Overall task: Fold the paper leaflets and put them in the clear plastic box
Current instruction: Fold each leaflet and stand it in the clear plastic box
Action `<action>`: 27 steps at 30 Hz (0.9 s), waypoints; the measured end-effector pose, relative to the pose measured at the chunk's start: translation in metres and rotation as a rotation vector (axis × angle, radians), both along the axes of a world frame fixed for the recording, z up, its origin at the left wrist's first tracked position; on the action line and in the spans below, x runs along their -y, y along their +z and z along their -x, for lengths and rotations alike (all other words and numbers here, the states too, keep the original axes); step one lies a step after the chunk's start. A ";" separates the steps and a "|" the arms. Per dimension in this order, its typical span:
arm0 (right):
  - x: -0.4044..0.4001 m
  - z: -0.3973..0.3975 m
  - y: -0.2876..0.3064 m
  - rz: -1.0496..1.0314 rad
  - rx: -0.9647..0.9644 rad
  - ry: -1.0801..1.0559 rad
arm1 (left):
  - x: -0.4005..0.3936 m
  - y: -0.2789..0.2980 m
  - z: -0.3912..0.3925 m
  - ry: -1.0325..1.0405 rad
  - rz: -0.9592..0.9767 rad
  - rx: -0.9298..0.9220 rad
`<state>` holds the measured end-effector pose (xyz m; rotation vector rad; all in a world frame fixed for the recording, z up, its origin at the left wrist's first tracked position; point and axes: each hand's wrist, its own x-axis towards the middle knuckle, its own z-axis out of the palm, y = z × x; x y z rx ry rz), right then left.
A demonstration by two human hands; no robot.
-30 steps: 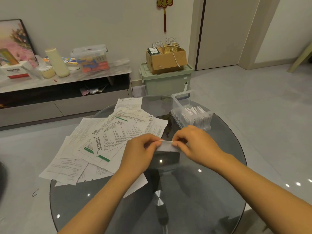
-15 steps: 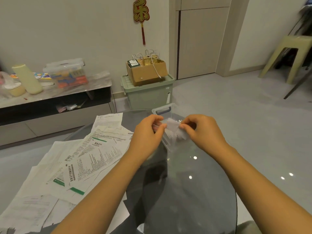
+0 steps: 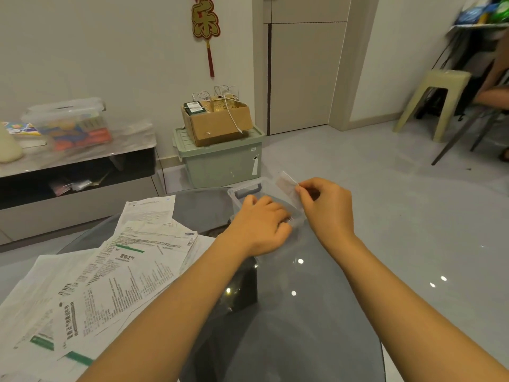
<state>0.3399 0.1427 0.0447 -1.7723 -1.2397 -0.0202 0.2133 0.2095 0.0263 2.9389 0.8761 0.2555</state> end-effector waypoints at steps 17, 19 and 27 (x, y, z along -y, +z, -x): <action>-0.018 0.015 -0.005 0.477 0.475 -0.206 | 0.003 -0.016 0.010 0.055 -0.020 0.176; -0.018 0.012 -0.003 0.539 0.483 -0.176 | 0.004 -0.015 0.009 0.068 -0.007 0.172; -0.018 0.004 -0.002 0.560 0.180 -0.011 | 0.004 -0.005 0.006 0.041 -0.016 0.024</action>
